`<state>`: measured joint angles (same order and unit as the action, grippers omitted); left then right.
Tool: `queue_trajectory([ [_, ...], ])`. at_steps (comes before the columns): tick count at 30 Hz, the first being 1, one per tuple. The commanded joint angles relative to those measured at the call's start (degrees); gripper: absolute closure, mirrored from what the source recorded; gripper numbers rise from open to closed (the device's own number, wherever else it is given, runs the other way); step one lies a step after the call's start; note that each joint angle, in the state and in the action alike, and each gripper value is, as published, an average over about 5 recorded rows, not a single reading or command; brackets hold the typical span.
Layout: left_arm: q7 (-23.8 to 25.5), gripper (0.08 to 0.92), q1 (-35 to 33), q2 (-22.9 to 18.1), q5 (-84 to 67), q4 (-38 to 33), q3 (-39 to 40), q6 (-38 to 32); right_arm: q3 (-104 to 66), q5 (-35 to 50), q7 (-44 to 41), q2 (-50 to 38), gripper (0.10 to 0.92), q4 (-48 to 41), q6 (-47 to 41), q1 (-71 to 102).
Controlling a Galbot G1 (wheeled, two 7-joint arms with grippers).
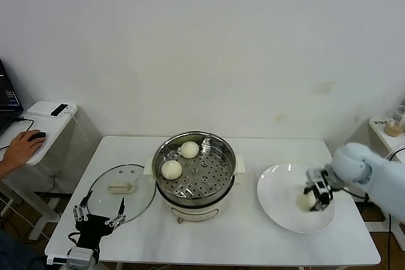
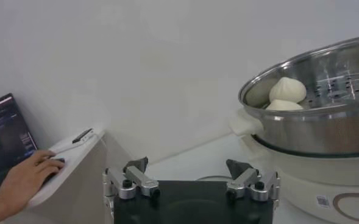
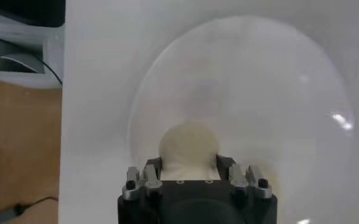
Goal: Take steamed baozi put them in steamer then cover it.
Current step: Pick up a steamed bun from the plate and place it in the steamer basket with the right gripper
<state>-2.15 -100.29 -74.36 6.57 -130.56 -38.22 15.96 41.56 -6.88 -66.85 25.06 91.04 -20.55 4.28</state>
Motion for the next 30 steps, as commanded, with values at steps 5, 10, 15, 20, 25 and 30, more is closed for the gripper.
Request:
queue_trajectory([
  [5,0.01,0.177,-0.29,0.39,-0.07,-0.44,0.17,0.07,9.77,10.74,0.88,6.34,0.448,0.25,-0.12,-25.94],
  [10,0.0,0.177,-0.19,0.55,-0.16,-0.23,0.01,0.07,16.47,14.97,3.05,14.59,0.448,-0.58,-0.9,-36.13],
  [15,-0.02,0.177,0.15,0.25,-0.2,0.22,-0.08,0.07,18.95,18.9,7.29,23.0,0.448,-1.32,-0.66,-38.63],
  [20,0.0,0.177,0.06,-0.12,-0.28,0.19,-0.54,0.13,20.0,19.95,10.31,30.35,0.448,-2.12,1.11,-37.26],
  [25,0.05,0.177,-0.1,-0.06,-0.76,-0.04,-1.66,0.28,22.34,19.01,11.49,37.59,0.448,-4.53,5.04,-35.4],
  [30,0.08,0.177,-0.36,-0.34,-1.2,-0.46,-2.66,0.35,25.05,15.0,10.92,41.51,0.448,-6.51,10.63,-32.81],
])
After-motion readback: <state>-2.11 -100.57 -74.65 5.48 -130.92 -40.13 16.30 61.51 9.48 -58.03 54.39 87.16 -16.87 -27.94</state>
